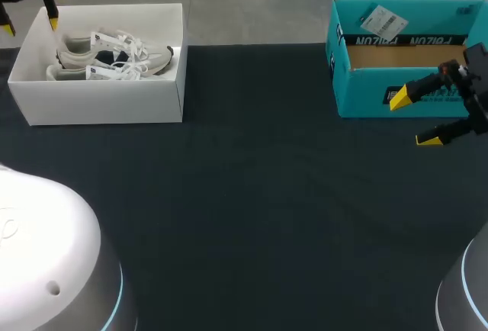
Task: Take the shoe out of the shoebox, open the shoe tongue, remove and reinsert the insole, then place the shoe into the shoebox
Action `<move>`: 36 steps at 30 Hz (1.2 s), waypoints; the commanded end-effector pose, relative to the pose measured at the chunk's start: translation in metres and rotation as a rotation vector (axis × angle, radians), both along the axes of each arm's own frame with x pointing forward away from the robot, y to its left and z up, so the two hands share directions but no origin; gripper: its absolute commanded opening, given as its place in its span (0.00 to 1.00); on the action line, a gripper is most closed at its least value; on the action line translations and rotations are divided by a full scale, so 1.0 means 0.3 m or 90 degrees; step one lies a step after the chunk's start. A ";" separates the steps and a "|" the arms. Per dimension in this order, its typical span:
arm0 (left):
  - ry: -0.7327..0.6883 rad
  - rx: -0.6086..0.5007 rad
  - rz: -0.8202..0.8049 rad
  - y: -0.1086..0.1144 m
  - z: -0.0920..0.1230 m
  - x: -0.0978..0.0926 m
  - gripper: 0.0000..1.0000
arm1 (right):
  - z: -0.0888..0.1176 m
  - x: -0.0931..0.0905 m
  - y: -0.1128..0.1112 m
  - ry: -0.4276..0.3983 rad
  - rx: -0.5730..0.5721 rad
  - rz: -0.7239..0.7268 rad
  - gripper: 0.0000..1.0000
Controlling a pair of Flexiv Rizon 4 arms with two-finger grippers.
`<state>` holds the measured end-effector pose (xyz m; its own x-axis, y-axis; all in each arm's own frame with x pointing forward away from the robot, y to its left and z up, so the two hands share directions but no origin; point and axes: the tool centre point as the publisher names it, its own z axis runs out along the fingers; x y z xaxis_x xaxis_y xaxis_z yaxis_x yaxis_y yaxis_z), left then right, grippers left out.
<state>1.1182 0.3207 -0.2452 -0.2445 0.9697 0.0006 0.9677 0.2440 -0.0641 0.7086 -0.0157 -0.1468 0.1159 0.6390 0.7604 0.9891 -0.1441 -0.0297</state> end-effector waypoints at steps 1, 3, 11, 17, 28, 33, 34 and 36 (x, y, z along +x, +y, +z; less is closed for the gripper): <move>-0.087 0.023 0.000 -0.005 -0.002 -0.023 1.00 | -0.003 -0.002 0.001 0.000 -0.001 -0.001 1.00; -0.087 0.023 0.000 -0.005 -0.002 -0.023 1.00 | -0.003 -0.002 0.001 0.000 -0.001 -0.001 1.00; -0.071 0.003 -0.071 -0.022 -0.050 -0.064 1.00 | -0.003 -0.002 0.001 0.000 -0.001 -0.001 1.00; -0.060 0.003 -0.120 -0.046 -0.107 -0.082 1.00 | -0.003 -0.002 0.001 0.000 -0.001 -0.001 1.00; -0.046 0.011 -0.186 -0.077 -0.228 -0.117 1.00 | -0.003 -0.002 0.001 0.000 -0.001 -0.001 1.00; -0.037 0.007 -0.187 -0.067 -0.284 -0.109 1.00 | -0.003 -0.002 0.001 0.000 -0.001 -0.001 1.00; -0.035 0.009 -0.189 -0.065 -0.294 -0.108 1.00 | -0.003 -0.002 0.001 0.000 -0.001 -0.001 1.00; -0.037 0.011 -0.187 -0.061 -0.309 -0.105 1.00 | -0.003 -0.002 0.001 0.000 -0.001 -0.001 1.00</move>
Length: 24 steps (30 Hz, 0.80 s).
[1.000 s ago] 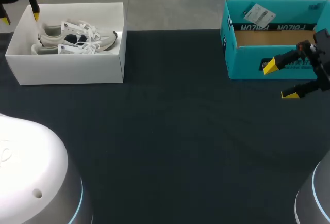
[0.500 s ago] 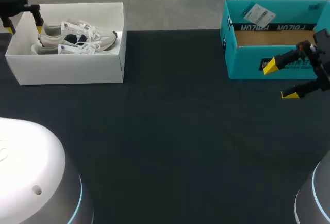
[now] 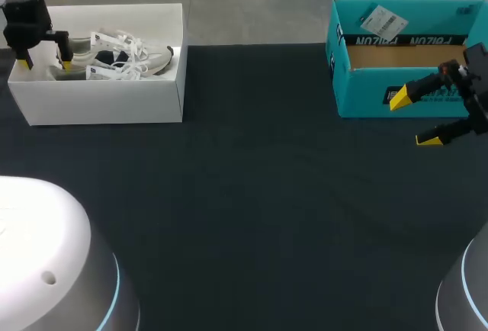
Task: Take the shoe out of the shoebox, open the shoe tongue, remove and reinsert the insole, then place the shoe into the shoebox
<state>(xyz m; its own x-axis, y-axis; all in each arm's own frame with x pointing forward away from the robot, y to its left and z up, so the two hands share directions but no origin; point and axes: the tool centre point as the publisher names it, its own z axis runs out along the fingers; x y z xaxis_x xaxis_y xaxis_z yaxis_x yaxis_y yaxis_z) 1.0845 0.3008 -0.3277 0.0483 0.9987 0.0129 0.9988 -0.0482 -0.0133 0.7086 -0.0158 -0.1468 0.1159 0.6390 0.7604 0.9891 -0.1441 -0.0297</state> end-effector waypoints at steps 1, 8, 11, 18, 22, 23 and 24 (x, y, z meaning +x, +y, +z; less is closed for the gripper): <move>-0.005 -0.001 0.001 0.007 -0.042 0.007 1.00 | -0.003 -0.002 0.001 0.000 -0.001 -0.001 1.00; -0.012 -0.006 -0.010 0.006 -0.112 -0.005 1.00 | -0.003 -0.002 0.001 0.000 -0.001 -0.001 1.00; -0.012 -0.005 -0.009 0.000 -0.136 -0.011 1.00 | -0.003 -0.002 0.001 0.000 -0.001 -0.001 1.00; -0.012 -0.008 -0.005 -0.011 -0.159 -0.017 0.85 | -0.003 -0.002 0.001 0.000 -0.001 -0.001 1.00; -0.011 -0.012 -0.007 -0.007 -0.152 -0.020 0.46 | -0.003 -0.002 0.001 0.000 -0.001 -0.001 1.00; -0.011 -0.014 -0.006 -0.006 -0.149 -0.019 0.45 | -0.003 -0.002 0.001 0.000 -0.001 -0.001 1.00; -0.012 -0.015 -0.006 -0.005 -0.147 -0.019 0.42 | -0.003 -0.002 0.001 0.000 -0.001 -0.001 1.00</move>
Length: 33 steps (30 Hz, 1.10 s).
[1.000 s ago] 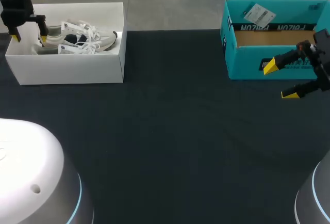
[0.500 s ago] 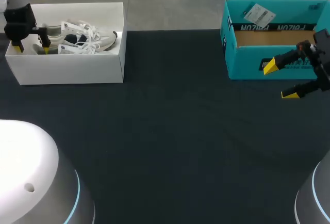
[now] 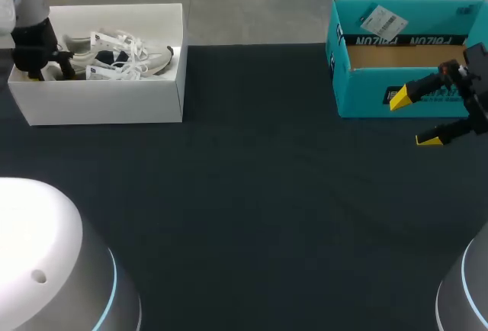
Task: Take the shoe out of the shoebox, open the shoe tongue, remove and reinsert the insole, then place the shoe into the shoebox
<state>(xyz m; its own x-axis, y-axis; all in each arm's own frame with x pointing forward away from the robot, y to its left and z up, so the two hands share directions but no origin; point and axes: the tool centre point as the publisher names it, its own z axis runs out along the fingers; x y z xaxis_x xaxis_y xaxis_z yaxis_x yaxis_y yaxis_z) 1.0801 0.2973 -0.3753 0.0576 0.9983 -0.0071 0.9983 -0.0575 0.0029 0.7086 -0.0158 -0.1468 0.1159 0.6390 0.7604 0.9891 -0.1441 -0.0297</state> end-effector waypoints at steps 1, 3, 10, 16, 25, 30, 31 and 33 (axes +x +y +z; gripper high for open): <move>-0.002 -0.003 0.000 0.008 0.013 -0.004 0.42 | -0.003 -0.002 0.001 0.000 -0.001 -0.001 1.00; -0.004 -0.003 -0.001 0.010 0.015 -0.005 0.42 | -0.003 -0.002 0.001 0.000 -0.001 -0.001 1.00; -0.002 0.001 -0.003 0.016 0.009 -0.004 0.33 | -0.003 -0.002 0.001 0.000 -0.001 -0.001 1.00; 0.006 0.002 -0.014 0.027 0.026 0.000 0.04 | -0.003 -0.002 0.001 0.000 -0.001 -0.001 1.00; 0.011 0.006 0.009 0.045 0.134 0.011 0.00 | -0.003 -0.002 0.001 0.000 -0.001 -0.001 1.00; 0.011 0.003 0.050 0.047 0.232 0.035 0.00 | -0.003 -0.002 0.001 0.000 -0.001 -0.001 1.00; 0.007 0.004 0.062 0.047 0.253 0.040 0.00 | -0.003 -0.002 0.001 0.000 -0.001 -0.001 1.00; 0.021 -0.005 0.078 0.047 0.294 0.050 0.00 | -0.003 -0.002 0.001 0.000 -0.001 -0.001 1.00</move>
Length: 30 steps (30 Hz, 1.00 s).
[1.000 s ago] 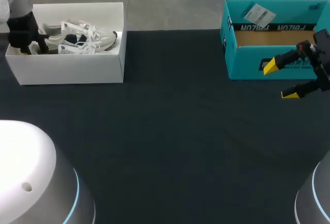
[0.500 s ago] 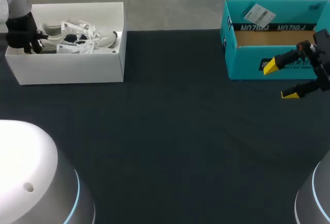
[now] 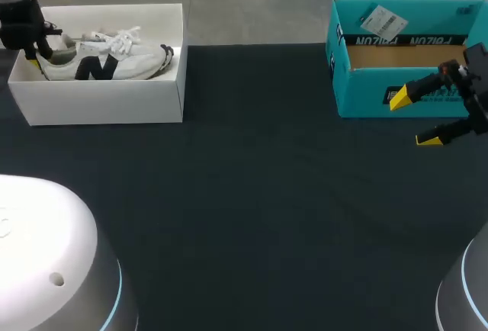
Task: Take the shoe out of the shoebox, open the shoe tongue, remove and reinsert the insole, then place the shoe into the shoebox
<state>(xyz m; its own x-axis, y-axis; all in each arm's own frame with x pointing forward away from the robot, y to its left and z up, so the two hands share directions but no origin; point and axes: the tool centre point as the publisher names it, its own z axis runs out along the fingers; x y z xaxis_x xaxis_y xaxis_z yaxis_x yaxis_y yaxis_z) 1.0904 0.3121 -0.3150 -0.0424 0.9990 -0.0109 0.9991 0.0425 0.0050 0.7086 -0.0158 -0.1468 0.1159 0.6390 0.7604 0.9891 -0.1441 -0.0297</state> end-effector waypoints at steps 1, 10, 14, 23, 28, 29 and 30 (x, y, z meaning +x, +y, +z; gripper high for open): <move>0.021 -0.006 0.020 -0.002 0.113 0.020 0.00 | -0.003 -0.002 0.001 0.000 -0.001 -0.001 1.00; 0.037 -0.015 0.045 -0.005 0.268 0.041 0.00 | -0.003 -0.002 0.001 0.000 -0.001 -0.001 1.00; 0.042 -0.004 0.055 -0.014 0.317 0.053 0.00 | -0.003 -0.002 0.001 0.000 -0.001 -0.001 1.00; 0.022 0.009 0.047 -0.009 0.393 0.060 0.00 | -0.003 -0.002 0.001 0.000 -0.001 -0.001 1.00; 0.009 0.008 0.047 -0.007 0.424 0.064 0.00 | -0.003 -0.002 0.001 0.000 -0.001 -0.001 1.00; 0.010 0.006 0.046 -0.007 0.429 0.066 0.00 | -0.003 -0.002 0.001 0.000 -0.001 -0.001 1.00; 0.010 0.006 0.046 -0.007 0.429 0.066 0.00 | -0.003 -0.002 0.001 0.000 -0.001 -0.001 1.00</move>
<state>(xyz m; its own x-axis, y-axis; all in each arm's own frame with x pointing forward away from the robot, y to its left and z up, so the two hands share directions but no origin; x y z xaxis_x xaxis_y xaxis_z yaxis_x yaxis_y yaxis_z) 1.1137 0.3100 -0.1910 -0.1155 0.9933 -0.0017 0.9932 0.1154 -0.0135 0.7086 -0.0158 -0.1468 0.1159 0.6390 0.7604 0.9891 -0.1441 -0.0297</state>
